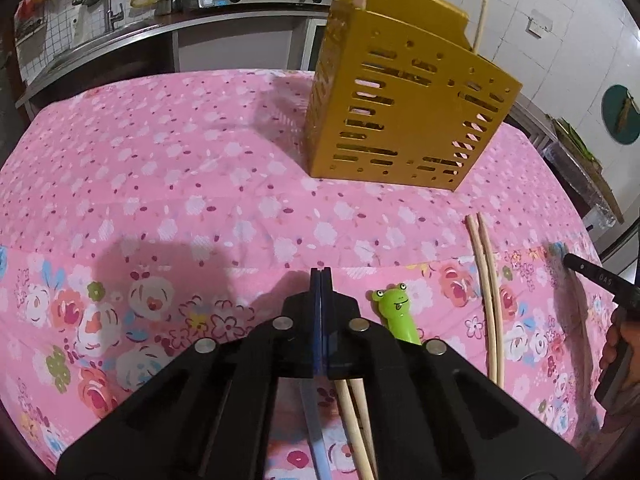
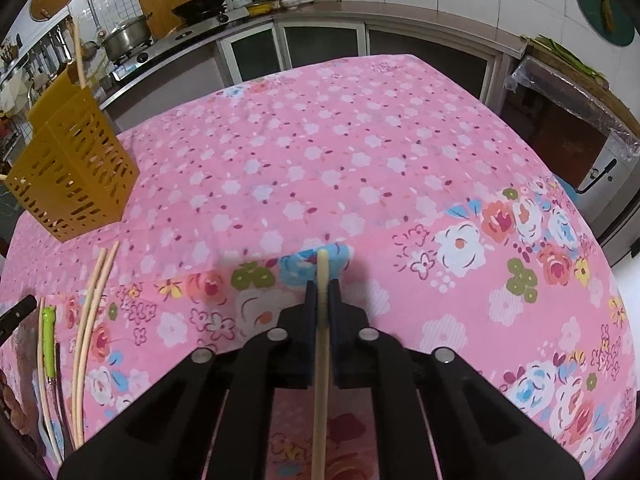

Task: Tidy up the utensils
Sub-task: 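Grasp another wooden chopstick with the left tool while the right tool grasps one too, then carry both chopsticks up and lower them into the yellow holder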

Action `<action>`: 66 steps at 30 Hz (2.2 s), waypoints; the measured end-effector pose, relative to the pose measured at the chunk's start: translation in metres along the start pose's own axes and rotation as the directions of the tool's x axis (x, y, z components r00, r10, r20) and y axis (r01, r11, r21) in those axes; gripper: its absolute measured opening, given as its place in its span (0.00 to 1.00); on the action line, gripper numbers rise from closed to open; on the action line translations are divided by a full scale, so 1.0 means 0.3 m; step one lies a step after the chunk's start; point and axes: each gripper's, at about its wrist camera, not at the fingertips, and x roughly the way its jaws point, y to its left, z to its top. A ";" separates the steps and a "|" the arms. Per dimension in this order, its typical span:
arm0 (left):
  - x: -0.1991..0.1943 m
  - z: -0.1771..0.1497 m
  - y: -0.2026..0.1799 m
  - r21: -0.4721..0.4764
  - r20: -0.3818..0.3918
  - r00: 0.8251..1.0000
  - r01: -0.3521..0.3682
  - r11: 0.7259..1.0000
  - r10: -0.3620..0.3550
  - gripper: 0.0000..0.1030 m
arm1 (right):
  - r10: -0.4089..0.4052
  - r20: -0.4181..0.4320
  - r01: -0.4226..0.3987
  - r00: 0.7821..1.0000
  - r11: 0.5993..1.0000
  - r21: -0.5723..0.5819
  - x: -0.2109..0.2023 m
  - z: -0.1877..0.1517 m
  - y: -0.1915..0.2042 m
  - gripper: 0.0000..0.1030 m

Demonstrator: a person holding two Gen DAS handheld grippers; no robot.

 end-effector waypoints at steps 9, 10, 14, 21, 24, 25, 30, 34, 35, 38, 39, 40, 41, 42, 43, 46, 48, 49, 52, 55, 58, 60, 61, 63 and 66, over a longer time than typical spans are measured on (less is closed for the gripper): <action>0.015 -0.015 0.009 -0.017 -0.062 0.998 -0.021 1.000 0.020 0.02 | 0.011 -0.018 -0.011 1.000 1.000 0.000 0.012 -0.009 0.012 0.06; 0.015 -0.018 0.008 -0.014 -0.065 0.998 -0.025 1.000 0.024 0.03 | 0.013 -0.018 -0.013 1.000 1.000 0.000 0.013 -0.010 0.010 0.06; 0.020 -0.018 -0.003 0.006 -0.079 0.996 -0.047 0.999 0.047 0.03 | 0.012 -0.019 -0.012 1.000 1.000 0.001 0.016 -0.012 0.008 0.06; 0.050 -0.002 -0.025 0.016 -0.151 0.987 -0.052 0.999 0.054 0.16 | 0.019 -0.033 -0.019 0.999 1.000 -0.005 0.022 -0.003 0.007 0.06; 0.061 0.009 -0.040 0.036 -0.147 0.986 -0.080 0.996 0.084 0.16 | 0.015 -0.038 -0.015 0.999 1.000 -0.015 0.027 0.004 0.010 0.06; 0.064 0.012 -0.045 0.041 -0.147 0.985 -0.086 0.995 0.091 0.16 | 0.014 -0.041 -0.015 0.999 1.000 -0.021 0.029 0.006 0.012 0.06; 0.068 0.015 -0.056 0.050 -0.147 0.984 -0.091 0.995 0.098 0.12 | 0.016 -0.059 -0.017 0.998 1.000 -0.022 0.045 0.028 0.012 0.06; 0.072 0.022 -0.044 0.042 -0.146 0.985 -0.089 0.995 0.094 0.08 | 0.007 -0.089 -0.009 0.996 1.000 -0.023 0.066 0.060 0.017 0.06; 0.072 0.023 -0.042 0.037 -0.146 0.985 -0.085 0.996 0.089 0.08 | -0.003 -0.098 0.000 0.995 0.999 -0.036 0.067 0.065 0.023 0.06; 0.065 0.020 -0.034 0.021 -0.142 0.987 -0.068 0.997 0.070 0.07 | -0.012 -0.106 0.007 0.994 0.999 -0.053 0.061 0.067 0.029 0.06; 0.064 0.021 -0.032 0.018 -0.140 0.988 -0.061 0.998 0.063 0.07 | -0.011 -0.103 0.006 0.995 0.998 -0.055 0.055 0.066 0.028 0.06; 0.056 0.018 -0.030 0.015 -0.134 0.990 -0.048 0.999 0.050 0.07 | -0.007 -0.091 0.002 0.996 0.998 -0.055 0.040 0.062 0.028 0.06; 0.050 0.017 -0.027 0.014 -0.126 0.991 -0.042 0.999 0.044 0.07 | -0.001 -0.076 -0.003 0.997 0.999 -0.053 0.023 0.059 0.029 0.06; 0.038 0.014 -0.025 0.014 -0.113 0.993 -0.038 0.999 0.040 0.07 | 0.003 -0.065 -0.006 0.998 0.999 -0.052 0.011 0.058 0.029 0.06; 0.025 0.013 -0.024 0.014 -0.100 0.994 -0.034 0.999 0.035 0.07 | 0.016 -0.046 -0.018 0.999 0.999 -0.049 -0.014 0.054 0.033 0.06; -0.029 0.016 -0.023 0.014 -0.050 0.999 -0.015 1.000 0.016 0.07 | 0.054 0.004 -0.054 0.999 0.997 -0.048 -0.076 0.047 0.049 0.06; -0.081 0.023 -0.027 0.022 0.000 1.000 -0.003 1.000 0.003 0.06 | 0.079 0.043 -0.077 0.996 0.996 -0.051 -0.121 0.040 0.066 0.06; -0.104 0.028 -0.028 0.025 0.024 1.000 0.001 1.000 -0.002 0.06 | 0.099 0.073 -0.095 0.992 0.994 -0.054 -0.153 0.036 0.080 0.06; -0.184 0.041 -0.037 0.038 0.106 0.994 0.013 0.999 -0.017 0.06 | 0.146 0.148 -0.136 0.978 0.988 -0.075 -0.226 0.026 0.126 0.06; -0.260 0.052 -0.036 0.060 0.195 0.980 0.022 0.998 -0.033 0.06 | 0.191 0.223 -0.173 0.956 0.980 -0.097 -0.293 0.015 0.173 0.06; -0.323 0.058 -0.046 0.075 0.262 0.964 0.020 0.997 -0.039 0.06 | 0.238 0.291 -0.213 0.927 0.970 -0.114 -0.346 0.007 0.213 0.06; -0.364 0.063 -0.047 0.080 0.302 0.952 0.028 0.996 -0.051 0.06 | 0.267 0.336 -0.236 0.903 0.963 -0.130 -0.379 0.002 0.243 0.06; -0.384 0.064 -0.048 0.082 0.323 0.945 0.026 0.996 -0.051 0.06 | 0.280 0.356 -0.246 0.892 0.959 -0.138 -0.390 0.002 0.255 0.06; -0.428 0.067 -0.052 0.089 0.369 0.928 0.020 0.996 -0.052 0.06 | 0.295 0.384 -0.255 0.875 0.955 -0.153 -0.406 -0.004 0.280 0.06; -0.472 0.072 -0.062 0.104 0.410 0.910 0.020 0.994 -0.062 0.05 | 0.316 0.416 -0.266 0.853 0.948 -0.173 -0.415 -0.004 0.312 0.06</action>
